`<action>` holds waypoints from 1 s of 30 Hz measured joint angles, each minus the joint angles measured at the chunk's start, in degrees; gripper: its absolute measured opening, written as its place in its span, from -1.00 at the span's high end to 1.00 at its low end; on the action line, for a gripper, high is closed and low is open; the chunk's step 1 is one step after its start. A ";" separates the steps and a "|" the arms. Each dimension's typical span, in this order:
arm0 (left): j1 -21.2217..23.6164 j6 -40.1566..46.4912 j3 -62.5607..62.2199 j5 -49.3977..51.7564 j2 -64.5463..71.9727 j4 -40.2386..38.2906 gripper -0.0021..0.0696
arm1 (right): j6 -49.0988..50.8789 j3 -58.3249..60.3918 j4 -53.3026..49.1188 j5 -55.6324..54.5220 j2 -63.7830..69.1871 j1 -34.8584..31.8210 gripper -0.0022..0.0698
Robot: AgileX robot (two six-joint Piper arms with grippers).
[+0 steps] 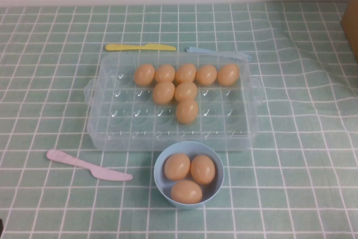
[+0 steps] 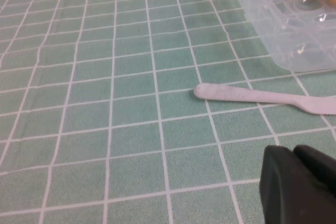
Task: Take an egg out of the egg box
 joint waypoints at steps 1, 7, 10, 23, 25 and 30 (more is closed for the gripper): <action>0.00 0.00 0.00 0.00 0.00 0.00 0.95 | 0.00 0.00 0.00 0.00 0.00 0.00 0.99; 0.00 0.00 0.00 0.00 0.00 0.00 0.95 | 0.00 0.00 0.00 0.00 0.00 0.00 0.99; 0.00 0.00 0.00 0.00 0.00 0.00 0.95 | 0.00 0.00 0.00 0.00 0.00 0.00 0.99; 0.00 0.00 0.00 0.00 0.00 0.00 0.95 | 0.00 0.00 1.32 -4.09 0.00 0.00 0.99; 0.00 0.00 0.00 0.00 0.00 0.00 0.95 | 0.00 0.00 2.53 -5.13 0.00 0.00 0.99; 0.00 0.00 0.00 0.00 0.00 0.00 0.95 | 0.00 0.00 8.88 -10.39 0.00 0.00 0.99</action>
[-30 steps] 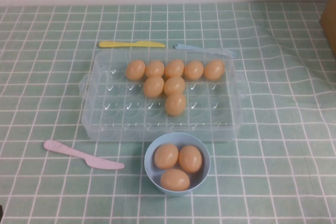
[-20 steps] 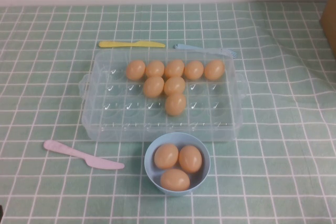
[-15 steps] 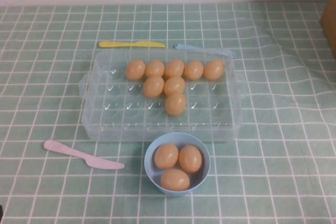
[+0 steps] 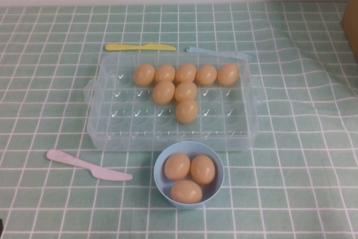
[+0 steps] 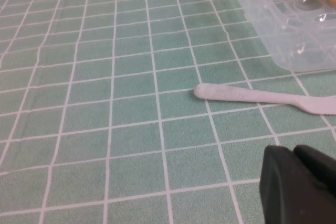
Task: Take an egg out of the egg box
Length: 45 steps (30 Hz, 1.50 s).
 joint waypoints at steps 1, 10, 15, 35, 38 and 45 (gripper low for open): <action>0.00 0.00 0.00 0.00 0.00 0.00 0.95 | 0.00 0.00 2.33 -1.53 0.00 0.00 0.99; 0.00 0.00 0.00 0.00 0.00 0.10 0.95 | 0.00 0.00 21.41 -8.40 0.00 0.00 0.99; 0.00 0.00 0.00 0.00 0.00 0.10 0.95 | 0.00 0.00 22.80 -8.40 0.00 0.00 0.99; 0.00 0.00 0.00 0.00 0.00 0.10 0.95 | -5.58 -34.72 21.59 45.17 32.41 0.00 0.99; 0.00 0.00 0.00 0.00 0.00 0.10 0.95 | -6.79 -38.86 20.42 50.44 39.36 0.00 0.99; 0.00 0.00 0.00 0.00 0.00 0.10 0.95 | -9.68 -46.44 20.81 52.81 54.26 0.81 0.99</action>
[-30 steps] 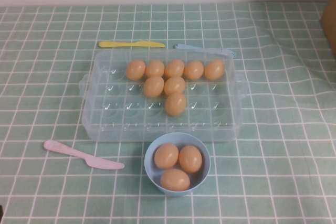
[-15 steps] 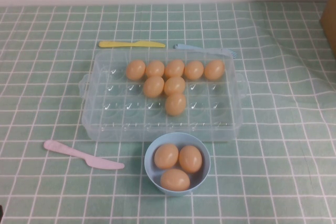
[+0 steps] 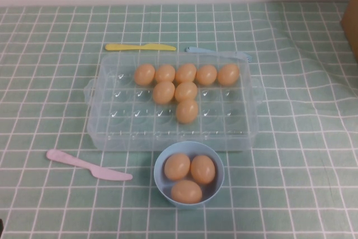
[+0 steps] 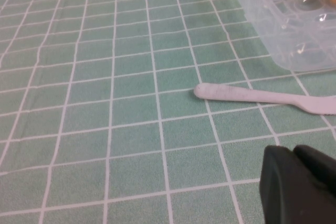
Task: Take an egg out of the egg box
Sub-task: Pick up the egg from the plastic box
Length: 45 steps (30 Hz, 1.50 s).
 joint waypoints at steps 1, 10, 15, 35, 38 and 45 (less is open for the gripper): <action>0.00 0.00 0.00 0.00 0.00 0.00 0.95 | -0.15 -1.13 0.00 -0.24 2.17 1.27 0.99; 0.00 0.00 0.00 0.00 0.00 0.00 0.95 | 4.83 -14.94 -5.68 -4.33 22.01 20.89 0.99; 0.00 0.00 0.00 0.00 0.00 0.00 0.95 | 6.33 -26.10 -5.89 -4.43 34.09 28.63 0.99; 0.00 0.00 0.00 0.00 0.00 0.00 0.95 | 16.76 -58.26 -11.36 -0.85 61.41 32.59 -0.31; 0.00 0.00 0.00 0.00 0.00 0.00 0.95 | 19.56 -62.42 -13.73 -0.85 65.07 32.59 -0.54; 0.00 0.00 0.00 0.00 0.00 0.00 0.95 | 25.30 -71.06 -20.44 1.56 71.63 32.59 -0.62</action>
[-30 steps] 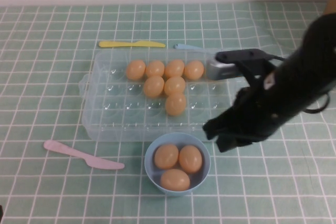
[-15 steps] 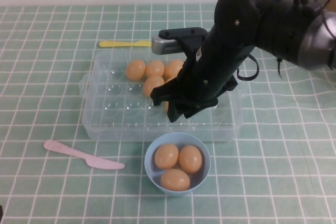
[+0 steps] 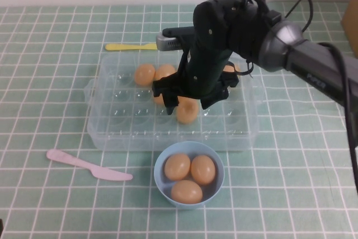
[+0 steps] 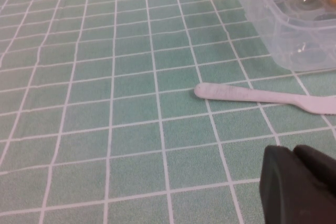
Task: Take an egg out of the egg box
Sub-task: Pick up the egg from the plastic box
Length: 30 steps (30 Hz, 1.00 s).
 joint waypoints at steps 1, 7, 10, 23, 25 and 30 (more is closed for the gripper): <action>0.00 0.00 0.00 0.00 0.00 0.00 0.95 | 0.16 -0.90 -0.25 0.33 0.79 -0.10 -0.62; 0.00 0.00 0.00 0.00 0.00 0.00 0.95 | 0.70 -2.55 -0.49 0.54 3.64 -1.04 -0.62; 0.00 0.00 0.00 0.00 0.00 0.00 0.95 | 0.71 -2.65 -0.49 0.42 4.67 -1.50 -0.63; 0.00 0.00 0.00 0.00 0.00 0.00 0.95 | 0.79 -2.65 0.61 -2.96 5.47 -1.85 -0.63; 0.00 0.00 0.00 0.00 0.00 0.00 0.95 | 0.84 -2.65 0.61 -3.17 5.47 -1.85 -0.63; 0.00 0.00 0.00 0.00 0.00 0.00 0.95 | 0.84 -2.65 0.70 -3.39 5.47 -1.85 -0.63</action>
